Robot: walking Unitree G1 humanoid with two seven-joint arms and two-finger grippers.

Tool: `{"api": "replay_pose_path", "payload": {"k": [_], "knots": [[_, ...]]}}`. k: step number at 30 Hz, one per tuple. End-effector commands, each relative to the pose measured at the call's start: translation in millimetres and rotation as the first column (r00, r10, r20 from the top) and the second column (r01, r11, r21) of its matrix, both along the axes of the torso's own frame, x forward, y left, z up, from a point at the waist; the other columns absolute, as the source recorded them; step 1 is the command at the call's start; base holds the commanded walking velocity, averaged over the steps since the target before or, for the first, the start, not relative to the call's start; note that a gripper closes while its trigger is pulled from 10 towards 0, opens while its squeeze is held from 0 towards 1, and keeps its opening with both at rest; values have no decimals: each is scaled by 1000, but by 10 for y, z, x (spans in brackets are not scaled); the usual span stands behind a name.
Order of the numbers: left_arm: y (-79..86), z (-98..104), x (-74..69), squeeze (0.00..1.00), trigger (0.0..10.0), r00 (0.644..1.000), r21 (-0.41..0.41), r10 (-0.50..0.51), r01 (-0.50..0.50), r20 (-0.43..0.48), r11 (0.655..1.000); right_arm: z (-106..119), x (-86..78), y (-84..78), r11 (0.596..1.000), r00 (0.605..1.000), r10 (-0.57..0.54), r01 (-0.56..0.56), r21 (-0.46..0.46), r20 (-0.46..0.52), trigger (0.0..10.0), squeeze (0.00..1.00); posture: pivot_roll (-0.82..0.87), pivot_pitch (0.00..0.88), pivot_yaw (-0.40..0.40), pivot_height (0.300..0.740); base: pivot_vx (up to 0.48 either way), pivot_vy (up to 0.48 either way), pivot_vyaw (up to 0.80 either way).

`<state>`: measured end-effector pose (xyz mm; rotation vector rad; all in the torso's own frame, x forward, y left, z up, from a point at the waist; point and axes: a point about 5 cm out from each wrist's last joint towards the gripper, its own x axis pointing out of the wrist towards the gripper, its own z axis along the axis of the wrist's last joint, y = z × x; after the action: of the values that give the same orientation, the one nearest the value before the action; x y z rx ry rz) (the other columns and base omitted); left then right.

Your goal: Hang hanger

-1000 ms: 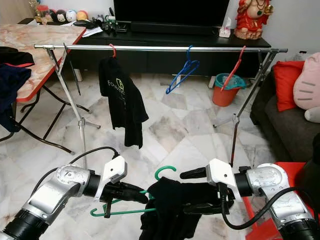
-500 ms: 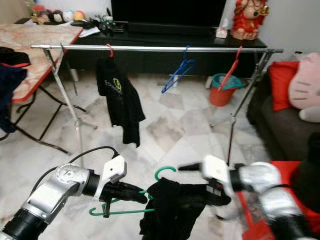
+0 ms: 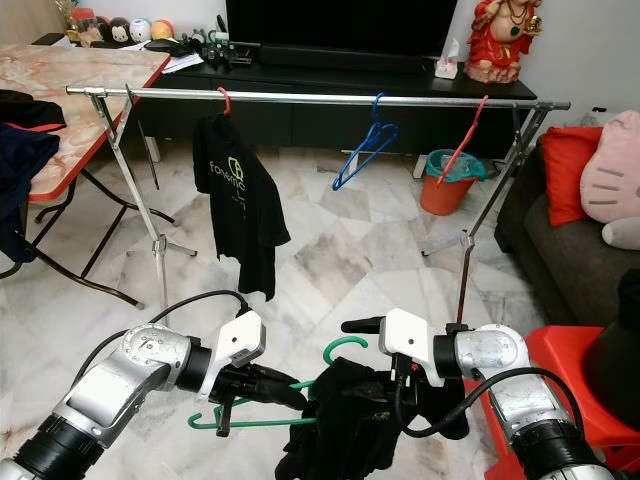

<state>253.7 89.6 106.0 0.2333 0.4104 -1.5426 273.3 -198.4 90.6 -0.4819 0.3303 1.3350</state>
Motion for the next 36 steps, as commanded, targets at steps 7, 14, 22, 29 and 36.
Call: {"api": "replay_pose_path", "payload": {"k": [7,14,22,29,36], "knots": [[-59,117,23,0,10000,999,-32,-28,30,44,999,-24,-57,-45,998,996,61,-64,-29,-72,10000,0,-124,0,-101,740,0,0,0],[-60,113,28,0,10000,999,-28,-24,26,45,999,-63,-73,-32,996,992,80,-83,-28,-101,5255,0,-119,0,-102,740,0,0,0],[-59,114,36,0,10000,999,-27,-26,27,48,999,-99,-63,-22,997,990,64,-69,-34,-125,0,0,-119,0,-101,740,0,0,0],[-74,108,37,0,10000,999,-28,-26,28,47,999,-144,-76,12,998,989,58,-62,-30,-139,0,0,-117,0,-101,740,0,0,0],[-84,110,35,0,10000,998,-29,-30,31,47,999,-141,-72,32,998,989,56,-59,-16,-138,0,0,-119,0,-100,740,0,0,0]]}}
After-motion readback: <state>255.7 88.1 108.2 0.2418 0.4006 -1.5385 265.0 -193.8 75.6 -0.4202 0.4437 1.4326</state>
